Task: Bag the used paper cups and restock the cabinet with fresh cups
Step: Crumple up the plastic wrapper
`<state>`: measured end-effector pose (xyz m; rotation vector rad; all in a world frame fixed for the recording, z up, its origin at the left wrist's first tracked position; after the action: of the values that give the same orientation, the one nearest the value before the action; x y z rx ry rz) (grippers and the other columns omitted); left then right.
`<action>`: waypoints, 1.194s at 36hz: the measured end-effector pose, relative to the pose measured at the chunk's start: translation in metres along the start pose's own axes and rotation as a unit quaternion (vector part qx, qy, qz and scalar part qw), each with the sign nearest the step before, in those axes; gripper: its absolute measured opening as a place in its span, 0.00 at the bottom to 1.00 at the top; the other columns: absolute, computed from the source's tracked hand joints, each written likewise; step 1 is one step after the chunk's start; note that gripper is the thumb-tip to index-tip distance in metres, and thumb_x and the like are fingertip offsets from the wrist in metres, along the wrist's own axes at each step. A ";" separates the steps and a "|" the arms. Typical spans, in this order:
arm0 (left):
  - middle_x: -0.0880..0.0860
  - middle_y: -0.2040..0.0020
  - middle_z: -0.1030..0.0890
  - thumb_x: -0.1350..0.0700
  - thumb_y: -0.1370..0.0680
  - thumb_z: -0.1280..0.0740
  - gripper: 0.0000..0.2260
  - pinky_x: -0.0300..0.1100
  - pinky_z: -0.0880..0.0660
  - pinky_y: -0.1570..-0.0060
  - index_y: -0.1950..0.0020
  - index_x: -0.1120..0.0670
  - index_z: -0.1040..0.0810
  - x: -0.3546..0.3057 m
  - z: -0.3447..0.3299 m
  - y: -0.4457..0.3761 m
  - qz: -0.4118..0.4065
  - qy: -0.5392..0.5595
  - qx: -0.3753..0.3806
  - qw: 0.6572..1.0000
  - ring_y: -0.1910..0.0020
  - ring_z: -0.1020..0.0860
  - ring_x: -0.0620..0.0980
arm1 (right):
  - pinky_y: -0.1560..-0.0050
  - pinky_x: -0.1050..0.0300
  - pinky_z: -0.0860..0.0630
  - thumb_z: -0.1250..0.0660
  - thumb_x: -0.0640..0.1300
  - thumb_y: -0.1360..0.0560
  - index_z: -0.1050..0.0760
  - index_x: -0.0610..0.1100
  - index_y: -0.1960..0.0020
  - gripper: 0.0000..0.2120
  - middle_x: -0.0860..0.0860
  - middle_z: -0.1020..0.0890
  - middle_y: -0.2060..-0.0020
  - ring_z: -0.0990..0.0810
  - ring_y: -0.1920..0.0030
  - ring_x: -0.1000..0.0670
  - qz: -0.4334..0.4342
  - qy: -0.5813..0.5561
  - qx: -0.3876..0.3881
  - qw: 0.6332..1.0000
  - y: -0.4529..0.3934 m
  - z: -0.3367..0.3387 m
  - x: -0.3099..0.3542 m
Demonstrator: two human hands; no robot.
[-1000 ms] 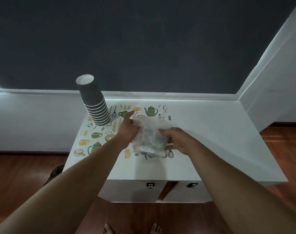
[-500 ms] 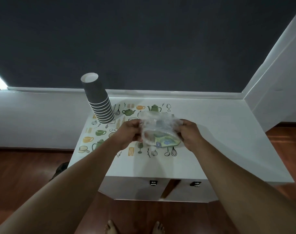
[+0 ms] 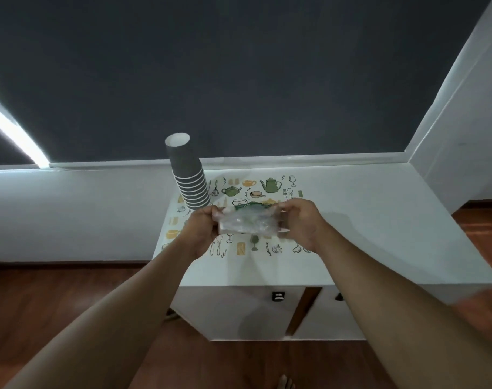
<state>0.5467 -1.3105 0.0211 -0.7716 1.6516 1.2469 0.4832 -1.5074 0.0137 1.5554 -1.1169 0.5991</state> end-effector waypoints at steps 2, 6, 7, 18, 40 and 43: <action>0.48 0.73 0.21 0.74 0.25 0.50 0.18 0.38 0.24 0.71 0.68 0.60 0.29 -0.002 0.020 0.003 -0.016 -0.006 -0.027 1.000 0.72 0.22 0.47 | 0.57 0.51 0.27 0.37 0.60 0.26 0.21 0.43 0.55 0.19 0.47 0.20 0.59 0.23 0.58 0.44 -0.044 0.001 0.047 0.998 0.007 -0.020 -0.006; 0.51 0.72 0.25 0.76 0.28 0.50 0.22 0.40 0.34 0.69 0.69 0.56 0.24 -0.004 0.061 0.020 -0.034 -0.027 -0.057 0.997 0.71 0.31 0.49 | 0.46 0.41 0.20 0.28 0.49 0.26 0.23 0.43 0.53 0.10 0.43 0.21 0.45 0.19 0.49 0.40 -0.049 0.072 0.044 0.995 0.013 -0.062 -0.019; 0.51 0.72 0.24 0.76 0.27 0.49 0.21 0.38 0.33 0.70 0.67 0.57 0.24 -0.005 0.071 0.030 -0.032 -0.018 -0.054 0.998 0.71 0.30 0.49 | 0.48 0.42 0.19 0.28 0.42 0.26 0.23 0.43 0.54 0.06 0.42 0.22 0.45 0.20 0.48 0.40 -0.036 0.090 0.031 0.995 0.013 -0.074 -0.022; 0.59 0.39 0.28 0.56 0.22 0.32 0.16 0.61 0.22 0.46 0.35 0.51 0.29 0.001 0.187 0.087 0.027 0.049 0.045 0.997 0.51 0.25 0.59 | 0.65 0.57 0.20 0.31 0.32 0.28 0.26 0.45 0.42 0.17 0.49 0.24 0.51 0.21 0.59 0.49 0.148 0.185 -0.132 0.962 0.011 -0.206 -0.023; 0.64 0.40 0.24 0.62 0.24 0.28 0.19 0.42 0.21 0.74 0.39 0.71 0.29 0.025 0.395 0.032 -0.009 0.010 -0.165 0.986 0.70 0.17 0.54 | 0.64 0.45 0.16 0.27 0.34 0.28 0.26 0.41 0.55 0.09 0.47 0.19 0.54 0.19 0.56 0.49 0.074 0.236 -0.116 0.962 -0.132 -0.360 -0.078; 0.53 0.65 0.25 0.56 0.25 0.26 0.10 0.43 0.26 0.77 0.61 0.55 0.26 0.036 0.423 0.005 0.003 -0.070 -0.201 0.977 0.77 0.23 0.50 | 0.68 0.46 0.17 0.26 0.38 0.28 0.25 0.44 0.55 0.07 0.50 0.22 0.57 0.20 0.63 0.50 0.039 0.314 -0.115 0.942 -0.174 -0.367 -0.097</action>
<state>0.6491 -0.9046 -0.0470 -0.8959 1.3052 1.6276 0.6594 -1.1331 -0.0401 1.0080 -0.7248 0.9049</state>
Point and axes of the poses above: each hand's wrist, its own y-axis away from the middle knuckle, its own z-axis out of the back of the hand, x = y × z, the point moved 9 cm from there along -y, towards the middle knuckle
